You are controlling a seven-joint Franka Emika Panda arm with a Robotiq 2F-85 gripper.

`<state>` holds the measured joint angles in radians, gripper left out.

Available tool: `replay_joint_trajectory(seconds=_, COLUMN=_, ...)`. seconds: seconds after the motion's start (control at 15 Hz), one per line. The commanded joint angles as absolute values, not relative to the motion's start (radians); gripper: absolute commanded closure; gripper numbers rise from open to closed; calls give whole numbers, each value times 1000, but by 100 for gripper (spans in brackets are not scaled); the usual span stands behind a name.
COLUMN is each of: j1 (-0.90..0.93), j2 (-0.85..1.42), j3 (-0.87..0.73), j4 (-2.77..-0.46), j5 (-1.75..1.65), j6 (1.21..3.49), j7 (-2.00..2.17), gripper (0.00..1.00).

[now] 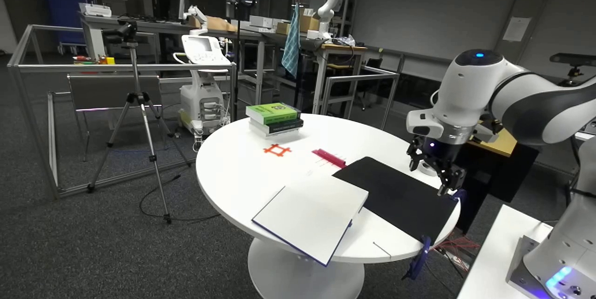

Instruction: Close the book

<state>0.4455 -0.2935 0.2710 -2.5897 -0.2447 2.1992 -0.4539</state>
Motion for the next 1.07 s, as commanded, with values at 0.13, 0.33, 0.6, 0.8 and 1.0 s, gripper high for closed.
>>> replay_joint_trajectory(seconds=0.13, j1=434, j2=-292, j3=282, j4=-2591, j5=-240, j6=2197, j7=-457, gripper=0)
replay_joint_trajectory(seconds=0.33, j1=427, j2=-315, j3=287, j4=-2619, j5=-263, j6=2248, j7=-425, gripper=0)
replay_joint_trajectory(seconds=0.6, j1=428, j2=-332, j3=348, j4=-2701, j5=-350, j6=2500, j7=-276, gripper=0)
replay_joint_trajectory(seconds=0.8, j1=408, j2=-265, j3=440, j4=-2708, j5=-514, j6=2582, j7=-154, gripper=0)
replay_joint_trajectory(seconds=1.0, j1=384, j2=-170, j3=528, j4=-2669, j5=-709, j6=2557, j7=-28, gripper=0)
